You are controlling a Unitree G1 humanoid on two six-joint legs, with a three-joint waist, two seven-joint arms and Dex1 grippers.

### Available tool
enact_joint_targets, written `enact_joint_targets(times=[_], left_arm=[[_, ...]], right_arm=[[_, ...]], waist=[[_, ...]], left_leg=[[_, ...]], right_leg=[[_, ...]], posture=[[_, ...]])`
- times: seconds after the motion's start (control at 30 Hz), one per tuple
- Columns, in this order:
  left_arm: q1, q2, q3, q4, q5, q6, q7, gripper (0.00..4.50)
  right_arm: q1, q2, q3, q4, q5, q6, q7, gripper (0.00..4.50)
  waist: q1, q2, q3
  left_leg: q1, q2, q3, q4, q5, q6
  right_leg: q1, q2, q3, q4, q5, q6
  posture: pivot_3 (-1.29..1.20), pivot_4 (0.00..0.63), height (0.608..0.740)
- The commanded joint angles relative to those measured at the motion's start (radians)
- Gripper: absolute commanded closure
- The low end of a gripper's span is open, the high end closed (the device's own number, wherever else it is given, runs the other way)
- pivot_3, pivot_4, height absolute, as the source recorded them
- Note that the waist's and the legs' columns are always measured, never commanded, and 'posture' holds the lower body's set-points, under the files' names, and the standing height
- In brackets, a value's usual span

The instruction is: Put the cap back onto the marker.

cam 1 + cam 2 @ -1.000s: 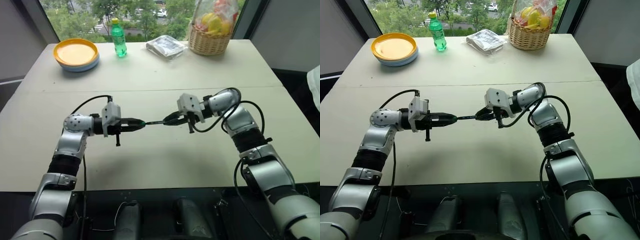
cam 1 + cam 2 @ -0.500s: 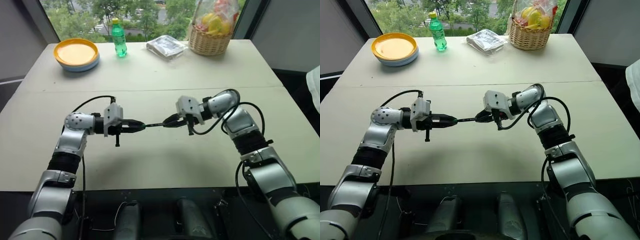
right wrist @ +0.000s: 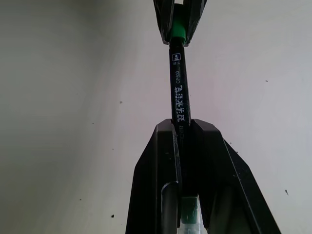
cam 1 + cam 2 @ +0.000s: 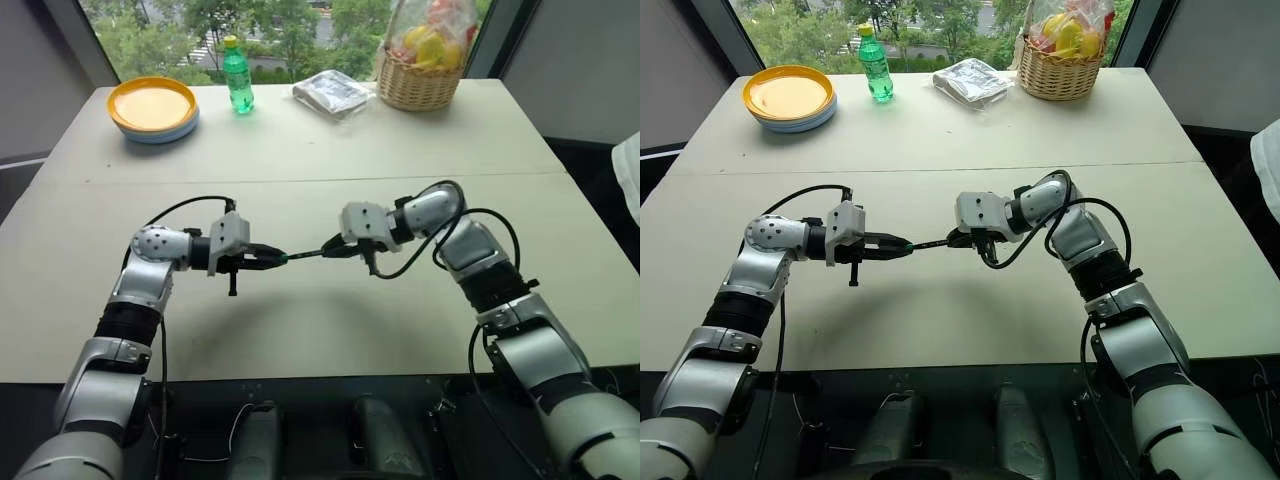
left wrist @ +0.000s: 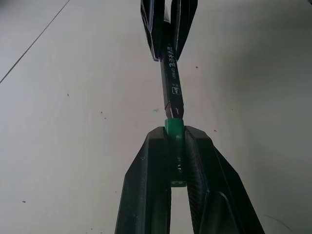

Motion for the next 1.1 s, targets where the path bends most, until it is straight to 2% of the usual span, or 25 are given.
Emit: enact_joint_targets(times=[0.03, 0.37, 0.73, 1.1], left_arm=[[-0.03, 0.003, 0.008, -0.027, -0.001, -0.013, 0.027, 4.5], [-0.04, -0.002, 0.008, -0.021, 0.021, -0.081, 0.062, 4.5], [-0.05, 0.005, -0.005, -0.025, 0.019, -0.097, 0.018, 4.5], [-0.09, -0.002, -0.009, -0.012, 0.043, -0.112, 0.041, 4.5]], right_arm=[[-0.015, 0.022, 0.02, -0.05, -0.006, -0.003, -0.021, 4.48], [-0.015, 0.021, 0.033, -0.067, -0.027, 0.047, -0.048, 4.48], [-0.011, 0.023, 0.044, -0.082, -0.032, 0.041, -0.046, 4.48], [-0.019, 0.035, 0.051, -0.065, -0.045, 0.037, -0.063, 4.48]], waist=[[-0.001, 0.0, 0.0], [0.001, 0.0, 0.0], [0.0, 0.0, 0.0], [0.0, 0.0, 0.0]], left_leg=[[0.0, 0.0, 0.0, 0.0, 0.0, 0.0], [0.0, 0.0, 0.0, 0.0, 0.0, 0.0], [0.0, 0.0, 0.0, 0.0, 0.0, 0.0], [-0.001, 0.0, 0.0, 0.0, 0.0, 0.0]], right_leg=[[0.0, 0.0, 0.0, 0.0, 0.0, 0.0], [0.0, 0.0, 0.0, 0.0, 0.0, 0.0], [0.0, 0.0, 0.0, 0.0, 0.0, 0.0], [0.0, 0.0, 0.0, 0.0, 0.0, 0.0]], posture=[[0.0, 0.15, 0.74], [0.0, 0.15, 0.74], [0.0, 0.15, 0.74], [0.0, 0.15, 0.74]])
